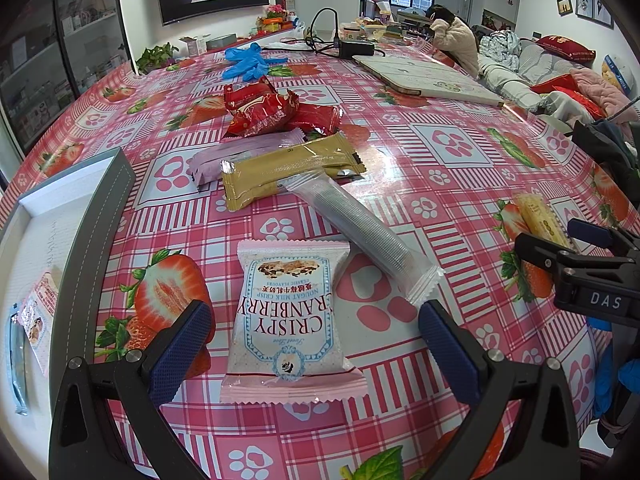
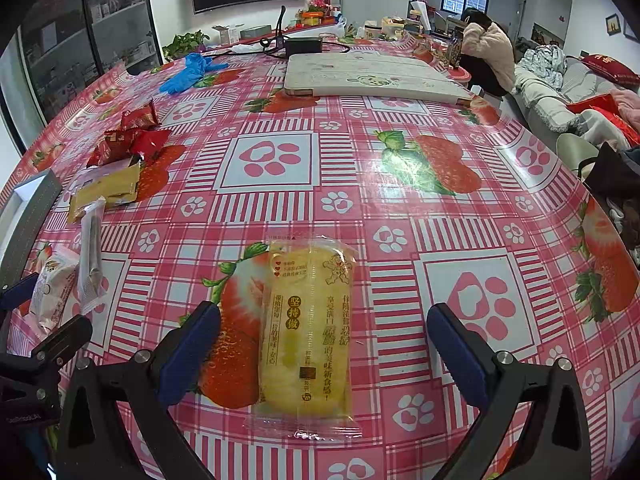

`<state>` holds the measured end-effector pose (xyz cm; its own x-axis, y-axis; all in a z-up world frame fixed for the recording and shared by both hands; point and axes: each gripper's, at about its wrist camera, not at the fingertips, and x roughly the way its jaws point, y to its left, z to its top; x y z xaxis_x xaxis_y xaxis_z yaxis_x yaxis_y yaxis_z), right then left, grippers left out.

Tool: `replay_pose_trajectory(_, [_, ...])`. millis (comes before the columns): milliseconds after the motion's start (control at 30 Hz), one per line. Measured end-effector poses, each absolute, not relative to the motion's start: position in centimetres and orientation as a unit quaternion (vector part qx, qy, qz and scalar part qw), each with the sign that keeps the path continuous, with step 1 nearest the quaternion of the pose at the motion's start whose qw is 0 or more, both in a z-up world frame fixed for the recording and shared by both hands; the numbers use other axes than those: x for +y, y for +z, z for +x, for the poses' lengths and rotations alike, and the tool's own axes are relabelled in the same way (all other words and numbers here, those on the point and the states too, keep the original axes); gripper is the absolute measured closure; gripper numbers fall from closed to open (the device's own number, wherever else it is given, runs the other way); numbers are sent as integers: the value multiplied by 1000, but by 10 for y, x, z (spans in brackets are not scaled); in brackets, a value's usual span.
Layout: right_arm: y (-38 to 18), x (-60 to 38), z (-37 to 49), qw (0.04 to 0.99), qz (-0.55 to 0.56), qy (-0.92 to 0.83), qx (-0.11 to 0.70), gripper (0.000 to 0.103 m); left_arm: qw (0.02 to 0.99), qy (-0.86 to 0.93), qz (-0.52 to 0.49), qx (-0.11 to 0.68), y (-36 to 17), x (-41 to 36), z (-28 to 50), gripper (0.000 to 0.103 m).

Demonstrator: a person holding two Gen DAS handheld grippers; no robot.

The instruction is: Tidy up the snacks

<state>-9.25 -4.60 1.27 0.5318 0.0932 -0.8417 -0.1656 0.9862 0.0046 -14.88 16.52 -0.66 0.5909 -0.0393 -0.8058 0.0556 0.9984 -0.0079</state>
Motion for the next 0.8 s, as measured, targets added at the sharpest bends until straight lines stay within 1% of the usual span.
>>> replay_pose_trajectory(367, [13, -46, -92, 874, -38, 74, 478, 0, 896, -7, 10, 444, -2, 168, -153, 0])
replay_pose_trajectory(433, [13, -46, -92, 875, -38, 74, 478, 0, 905, -1, 9, 425, 11, 171, -160, 0])
replay_pose_trajectory(533, [12, -46, -92, 875, -38, 74, 478, 0, 928, 9, 4, 373, 45, 183, -167, 0])
replay_pose_trajectory(600, [12, -46, -92, 875, -38, 74, 478, 0, 936, 26, 0, 350, 64, 196, -162, 0])
replay_pose_trajectory(667, [12, -46, -92, 875, -38, 74, 478, 0, 938, 34, -21, 345, 78, 224, -145, 0])
replay_pose_trajectory(733, [12, -46, -93, 875, -38, 74, 478, 0, 931, 47, -56, 357, 84, 257, -125, 0])
replay_pose_trajectory(800, [12, -46, -92, 875, -38, 74, 478, 0, 914, 64, -122, 383, 82, 299, -101, 0])
